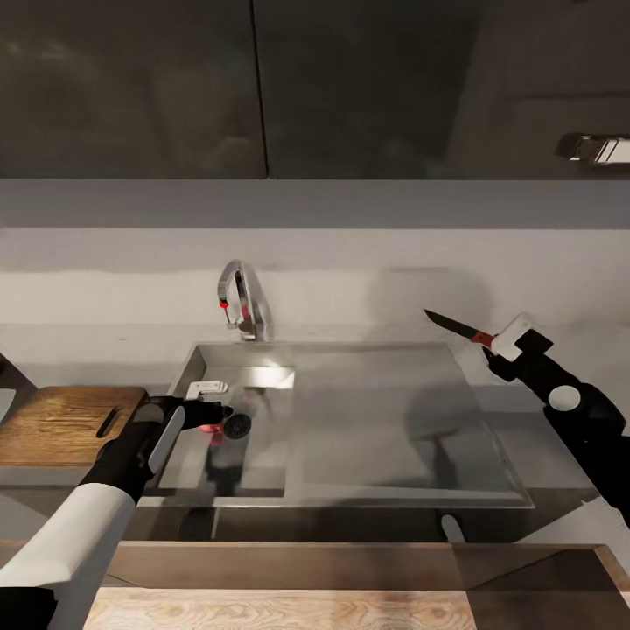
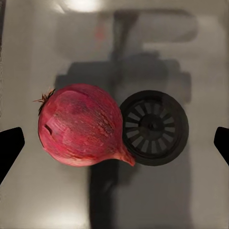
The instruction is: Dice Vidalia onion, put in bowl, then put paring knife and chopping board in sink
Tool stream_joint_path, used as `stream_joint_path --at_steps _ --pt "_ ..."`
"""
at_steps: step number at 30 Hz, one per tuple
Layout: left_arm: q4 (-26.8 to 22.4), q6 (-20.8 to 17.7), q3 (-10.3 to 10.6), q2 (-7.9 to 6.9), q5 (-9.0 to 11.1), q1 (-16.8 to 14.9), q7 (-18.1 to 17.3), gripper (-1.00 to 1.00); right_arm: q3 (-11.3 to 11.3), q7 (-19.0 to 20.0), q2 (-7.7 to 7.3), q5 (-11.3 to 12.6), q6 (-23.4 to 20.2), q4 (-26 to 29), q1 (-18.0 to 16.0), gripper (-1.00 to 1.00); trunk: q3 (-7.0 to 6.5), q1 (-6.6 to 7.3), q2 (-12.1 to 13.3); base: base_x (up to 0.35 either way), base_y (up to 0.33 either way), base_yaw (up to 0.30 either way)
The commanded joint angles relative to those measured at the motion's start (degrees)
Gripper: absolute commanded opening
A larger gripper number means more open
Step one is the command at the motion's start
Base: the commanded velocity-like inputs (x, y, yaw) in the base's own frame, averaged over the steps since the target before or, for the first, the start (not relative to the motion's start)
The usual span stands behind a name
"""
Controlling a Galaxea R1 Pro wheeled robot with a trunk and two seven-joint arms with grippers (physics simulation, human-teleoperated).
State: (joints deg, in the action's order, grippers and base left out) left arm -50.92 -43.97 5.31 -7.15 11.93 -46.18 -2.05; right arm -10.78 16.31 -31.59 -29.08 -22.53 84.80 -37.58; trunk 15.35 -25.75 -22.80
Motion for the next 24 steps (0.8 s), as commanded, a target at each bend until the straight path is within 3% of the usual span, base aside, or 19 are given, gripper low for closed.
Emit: stream_joint_path --at_steps 1,6,24 --pt "-0.05 -0.24 0.14 -0.06 0.19 -0.05 0.03 1.0 0.05 0.34 -0.05 -1.04 -0.3 0.08 -0.11 -1.0 0.11 -0.04 -0.12 0.0 0.0 0.0" --pt "-0.07 -0.24 0.14 -0.06 0.17 -0.05 -0.03 1.0 0.86 0.62 -0.05 -2.49 -0.2 -0.05 -0.48 -1.0 0.11 -0.04 -0.12 0.0 0.0 0.0" --pt "-0.4 -0.15 0.14 -0.67 0.14 -0.05 -0.06 1.0 1.05 2.74 -0.05 -2.89 -0.1 -0.08 -0.56 -1.0 0.11 -0.04 -0.12 0.005 0.0 0.0"
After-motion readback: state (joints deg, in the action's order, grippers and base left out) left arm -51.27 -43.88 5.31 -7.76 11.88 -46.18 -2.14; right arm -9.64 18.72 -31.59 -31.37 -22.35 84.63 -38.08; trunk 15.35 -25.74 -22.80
